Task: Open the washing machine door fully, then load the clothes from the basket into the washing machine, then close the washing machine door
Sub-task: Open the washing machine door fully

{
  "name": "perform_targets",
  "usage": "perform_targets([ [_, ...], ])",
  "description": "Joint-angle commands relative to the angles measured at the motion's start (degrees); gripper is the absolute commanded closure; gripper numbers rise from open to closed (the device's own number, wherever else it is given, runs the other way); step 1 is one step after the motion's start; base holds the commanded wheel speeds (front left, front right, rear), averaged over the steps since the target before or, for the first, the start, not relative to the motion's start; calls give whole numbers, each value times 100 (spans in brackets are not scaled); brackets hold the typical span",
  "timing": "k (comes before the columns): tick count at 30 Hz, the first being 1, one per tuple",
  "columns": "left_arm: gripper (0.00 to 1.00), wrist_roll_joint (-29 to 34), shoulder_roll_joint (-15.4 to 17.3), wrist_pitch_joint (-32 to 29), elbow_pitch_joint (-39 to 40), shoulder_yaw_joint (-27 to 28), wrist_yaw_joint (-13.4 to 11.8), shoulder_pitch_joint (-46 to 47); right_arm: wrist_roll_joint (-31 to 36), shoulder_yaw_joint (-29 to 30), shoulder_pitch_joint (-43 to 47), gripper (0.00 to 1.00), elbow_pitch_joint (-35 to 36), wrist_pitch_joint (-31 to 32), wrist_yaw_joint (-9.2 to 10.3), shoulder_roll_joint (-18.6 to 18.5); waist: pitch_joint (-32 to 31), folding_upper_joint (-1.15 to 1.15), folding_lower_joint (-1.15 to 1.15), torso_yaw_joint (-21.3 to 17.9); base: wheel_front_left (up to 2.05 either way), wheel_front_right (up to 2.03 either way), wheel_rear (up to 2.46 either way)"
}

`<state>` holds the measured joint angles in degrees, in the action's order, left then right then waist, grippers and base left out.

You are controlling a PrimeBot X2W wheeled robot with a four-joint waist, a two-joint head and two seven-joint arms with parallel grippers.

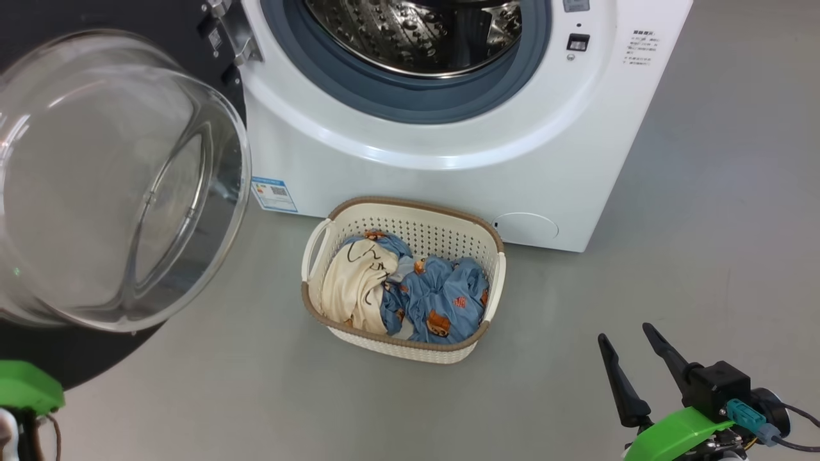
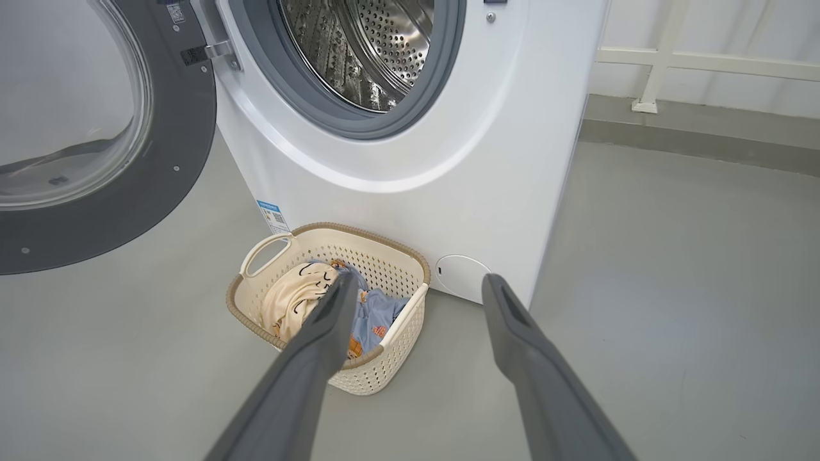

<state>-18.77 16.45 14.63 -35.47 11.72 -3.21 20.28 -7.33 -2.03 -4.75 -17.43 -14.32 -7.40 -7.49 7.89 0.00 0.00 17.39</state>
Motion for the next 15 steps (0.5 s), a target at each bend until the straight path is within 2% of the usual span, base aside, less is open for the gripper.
perform_targets([
  [1,100,89,266,36,251,232,4,116,-73,-111,-129,0,113,-68,-9,4,-35,0,0,-19,0,0,0],
  [7,100,355,4,37,963,233,100,-158,-94,-44,-61,0,84,-68,-9,32,-175,0,0,-82,0,0,0],
  [10,100,685,-182,37,1472,25,162,-404,-140,26,18,0,73,-68,-9,85,-320,0,0,-130,0,0,0],
  [15,100,854,-550,37,2024,-265,300,-689,-119,27,142,0,58,-68,-9,134,-473,0,0,-239,0,0,0],
])
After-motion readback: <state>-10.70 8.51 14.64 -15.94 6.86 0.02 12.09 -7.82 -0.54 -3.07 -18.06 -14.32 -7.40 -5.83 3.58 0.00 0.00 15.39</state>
